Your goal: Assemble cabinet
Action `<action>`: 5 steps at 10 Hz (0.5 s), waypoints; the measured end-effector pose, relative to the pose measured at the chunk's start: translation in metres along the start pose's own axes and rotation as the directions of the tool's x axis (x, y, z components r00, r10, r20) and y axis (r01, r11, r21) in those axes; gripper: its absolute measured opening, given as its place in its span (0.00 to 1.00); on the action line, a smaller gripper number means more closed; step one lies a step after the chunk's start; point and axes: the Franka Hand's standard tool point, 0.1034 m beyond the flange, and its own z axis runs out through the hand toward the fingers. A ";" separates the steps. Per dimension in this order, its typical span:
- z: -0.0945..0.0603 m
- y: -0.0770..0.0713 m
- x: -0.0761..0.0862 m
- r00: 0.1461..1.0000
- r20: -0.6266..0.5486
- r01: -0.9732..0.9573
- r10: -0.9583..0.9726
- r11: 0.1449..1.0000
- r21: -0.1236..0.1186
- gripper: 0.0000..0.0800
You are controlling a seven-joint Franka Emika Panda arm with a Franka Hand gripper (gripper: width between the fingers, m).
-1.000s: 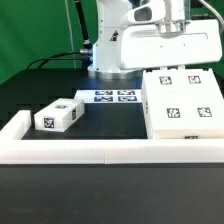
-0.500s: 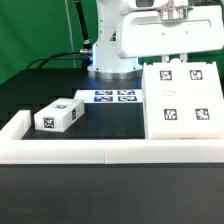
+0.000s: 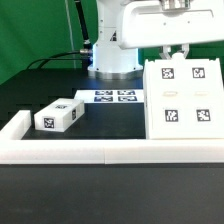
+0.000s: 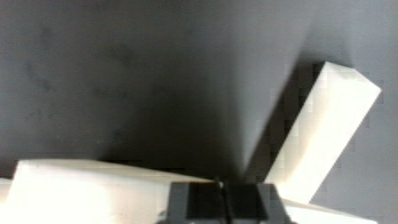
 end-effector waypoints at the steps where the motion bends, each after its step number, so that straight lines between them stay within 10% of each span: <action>1: -0.005 0.001 0.003 1.000 0.002 0.001 -0.001 1.000 0.001 0.00; 5: -0.012 0.002 0.010 1.000 0.029 0.004 -0.004 1.000 0.008 0.00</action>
Offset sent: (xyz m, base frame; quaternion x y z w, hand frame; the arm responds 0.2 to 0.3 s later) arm 0.0000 0.0000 0.0000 0.0000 0.0000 0.0000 1.0000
